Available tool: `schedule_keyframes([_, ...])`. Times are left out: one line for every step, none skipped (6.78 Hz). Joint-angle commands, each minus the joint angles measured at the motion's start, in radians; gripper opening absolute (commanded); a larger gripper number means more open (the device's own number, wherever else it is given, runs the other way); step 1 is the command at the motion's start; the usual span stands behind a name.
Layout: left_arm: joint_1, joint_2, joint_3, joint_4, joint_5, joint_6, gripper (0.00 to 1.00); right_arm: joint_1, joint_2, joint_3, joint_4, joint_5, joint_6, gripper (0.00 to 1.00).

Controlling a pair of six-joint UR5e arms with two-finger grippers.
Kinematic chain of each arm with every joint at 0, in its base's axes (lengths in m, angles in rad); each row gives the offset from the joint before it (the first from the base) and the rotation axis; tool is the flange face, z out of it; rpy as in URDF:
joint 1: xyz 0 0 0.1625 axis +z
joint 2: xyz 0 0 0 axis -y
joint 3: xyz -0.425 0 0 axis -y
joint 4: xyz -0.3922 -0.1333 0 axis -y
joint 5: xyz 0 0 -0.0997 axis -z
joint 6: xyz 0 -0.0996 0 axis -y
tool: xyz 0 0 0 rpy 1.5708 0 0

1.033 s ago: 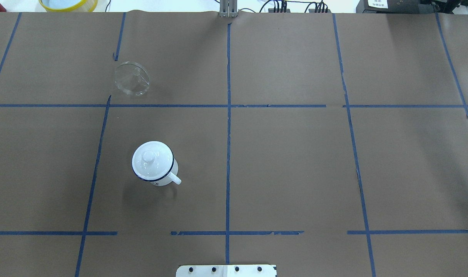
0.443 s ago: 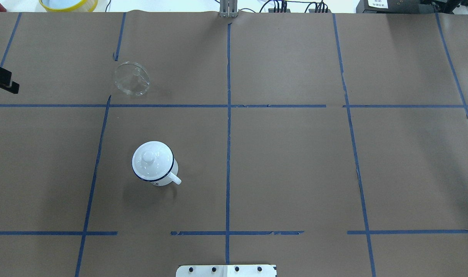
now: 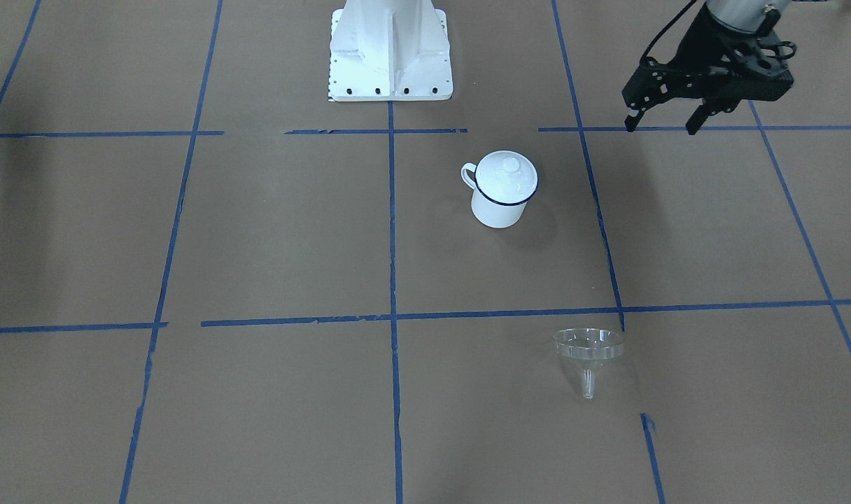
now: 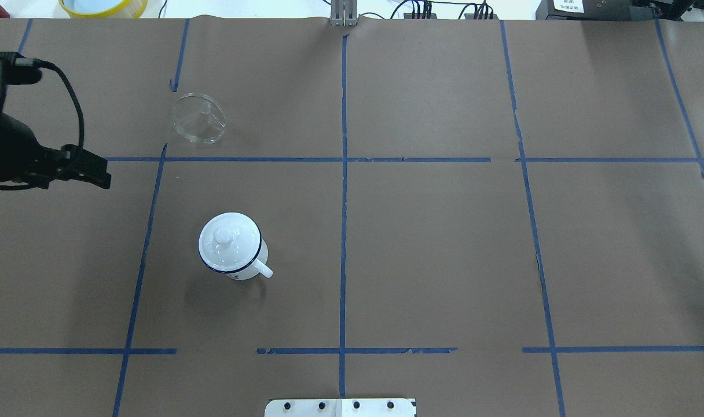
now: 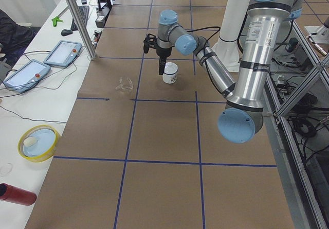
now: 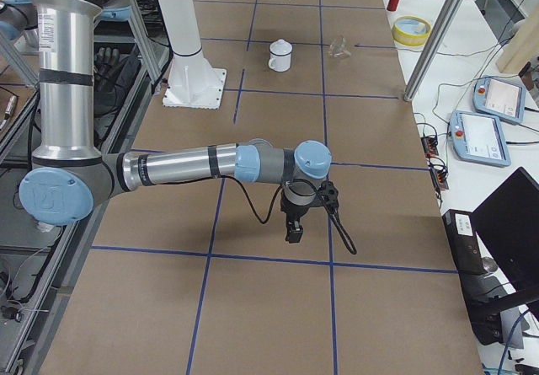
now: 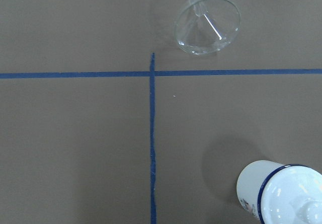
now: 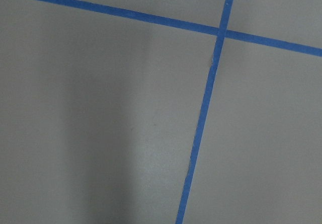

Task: Place funnel on cup
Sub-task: 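Move the left gripper down over the white lid on the mug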

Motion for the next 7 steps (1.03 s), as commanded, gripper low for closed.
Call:
schedule_keyframes([0.133, -0.184, 0.086, 0.134, 0.062, -0.056, 1.00, 0.000, 0.000, 0.000, 0.000, 0.000, 0.000, 1.00])
schedule_keyframes([0.141, -0.290, 0.196, 0.150, 0.061, -0.057, 1.00, 0.000, 0.000, 0.000, 0.000, 0.000, 0.000, 1.00])
schedule_keyframes([0.162, -0.292, 0.199, 0.143, 0.060, -0.057, 1.00, 0.000, 0.001, -0.001, 0.000, 0.000, 0.000, 1.00])
schedule_keyframes([0.173, -0.292, 0.205, 0.117, 0.053, -0.063, 1.00, 0.000, 0.000, 0.000, 0.000, 0.000, 0.000, 1.00])
schedule_keyframes([0.203, -0.289, 0.229, 0.085, 0.058, -0.098, 1.00, 0.000, 0.000, 0.000, 0.000, 0.000, 0.000, 1.00])
schedule_keyframes([0.225, -0.283, 0.249, 0.028, 0.061, -0.170, 1.00, 0.000, 0.000, -0.001, 0.000, 0.000, 0.000, 1.00])
schedule_keyframes([0.240, -0.257, 0.249, -0.010, 0.063, -0.218, 1.00, 0.000, 0.001, 0.000, 0.000, 0.000, 0.000, 1.00])
